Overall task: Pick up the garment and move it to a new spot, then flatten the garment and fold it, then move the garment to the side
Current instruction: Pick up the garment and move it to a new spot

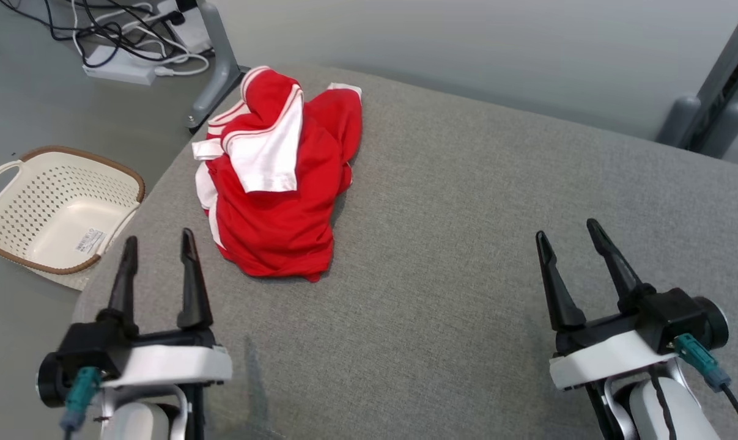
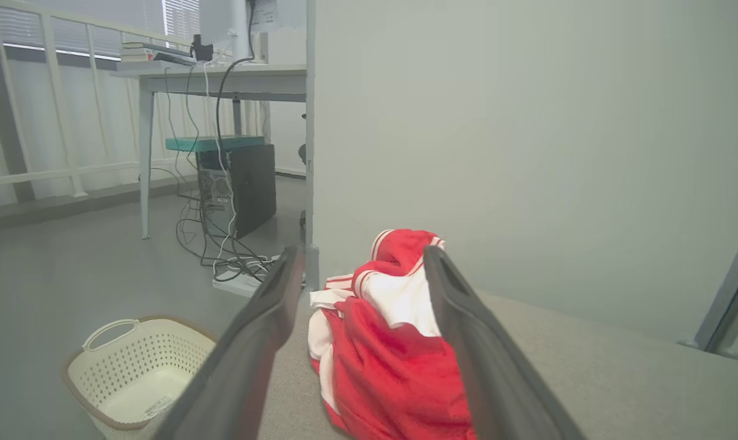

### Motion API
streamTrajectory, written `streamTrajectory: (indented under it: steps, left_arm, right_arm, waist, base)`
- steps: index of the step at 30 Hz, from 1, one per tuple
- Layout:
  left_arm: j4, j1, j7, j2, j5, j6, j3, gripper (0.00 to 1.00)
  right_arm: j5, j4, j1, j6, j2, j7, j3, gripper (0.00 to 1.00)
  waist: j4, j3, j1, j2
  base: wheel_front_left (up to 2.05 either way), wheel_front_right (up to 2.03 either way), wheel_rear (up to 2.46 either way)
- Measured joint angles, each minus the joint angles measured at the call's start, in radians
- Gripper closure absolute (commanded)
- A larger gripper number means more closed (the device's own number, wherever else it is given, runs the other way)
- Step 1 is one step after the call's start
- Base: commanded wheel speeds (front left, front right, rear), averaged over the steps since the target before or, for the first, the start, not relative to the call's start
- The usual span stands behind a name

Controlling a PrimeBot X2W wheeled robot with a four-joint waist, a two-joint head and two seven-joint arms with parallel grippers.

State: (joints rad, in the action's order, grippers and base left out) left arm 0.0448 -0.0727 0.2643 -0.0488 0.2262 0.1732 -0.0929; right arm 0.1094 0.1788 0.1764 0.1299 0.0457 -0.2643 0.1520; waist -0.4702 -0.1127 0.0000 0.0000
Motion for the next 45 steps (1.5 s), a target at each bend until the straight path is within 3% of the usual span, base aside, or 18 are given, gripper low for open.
streamTrajectory:
  steps: [4, 7, 9, 19, 35, 36, 37, 38, 45]
  left_arm:
    - [0.054, -0.064, 0.000, -0.002, 0.044, -0.026, 0.046, 0.00]
    - [0.188, -0.188, -0.004, -0.043, 0.041, -0.092, 0.061, 0.00]
    - [0.285, -0.298, -0.074, -0.099, 0.054, -0.140, 0.063, 0.00]
    - [0.507, -0.608, -0.351, -0.207, 0.143, -0.273, 0.031, 0.00]
    - [0.800, -0.820, -0.550, -0.286, 0.204, -0.300, -0.048, 0.00]
    - [0.813, -0.826, -0.552, -0.287, 0.212, -0.300, -0.049, 0.27]
    - [0.825, -0.832, -0.554, -0.288, 0.219, -0.300, -0.048, 0.27]
    - [0.837, -0.840, -0.555, -0.289, 0.225, -0.300, -0.049, 1.00]
    - [0.874, -0.857, -0.539, -0.290, 0.248, -0.300, -0.074, 1.00]
  right_arm:
    - [-0.032, -0.017, 0.030, 0.000, 0.008, 0.000, -0.012, 0.00]
    - [-0.056, -0.043, 0.072, 0.001, 0.032, 0.000, -0.036, 0.00]
    - [-0.066, -0.061, 0.097, 0.001, 0.047, 0.000, -0.037, 0.00]
    - [-0.077, -0.076, 0.131, 0.001, 0.057, 0.000, -0.017, 0.00]
    - [-0.092, -0.084, 0.167, 0.001, 0.061, 0.000, -0.002, 0.00]
    - [-0.092, -0.084, 0.167, 0.001, 0.060, 0.000, -0.003, 0.00]
    - [-0.092, -0.084, 0.167, 0.001, 0.060, 0.000, -0.004, 0.00]
    - [-0.092, -0.084, 0.167, 0.001, 0.059, 0.000, -0.005, 0.00]
    - [-0.091, -0.077, 0.168, 0.001, 0.051, 0.000, -0.007, 0.00]
  waist:
    - [0.017, -0.047, 0.0000, 0.0000]
    - [0.047, -0.119, 0.0000, -0.0001]
    - [0.072, -0.173, 0.0000, 0.0000]
    - [0.160, -0.313, 0.0000, 0.0000]
    - [0.237, -0.398, 0.0000, 0.0000]
    - [0.239, -0.400, 0.0000, 0.0000]
    - [0.240, -0.400, 0.0000, 0.0000]
    - [0.241, -0.400, 0.0000, 0.0000]
    - [0.240, -0.386, 0.0000, 0.0000]
  base:
    - [0.00, 0.00, 0.00]
    - [0.00, 0.00, 0.00]
    - [0.00, 0.00, 0.00]
    - [0.00, 0.00, 0.00]
    - [0.00, 0.00, 0.00]
    - [0.00, 0.00, 0.00]
    - [0.00, 0.00, 0.00]
    - [0.00, 0.00, 0.00]
    - [0.00, 0.00, 0.00]
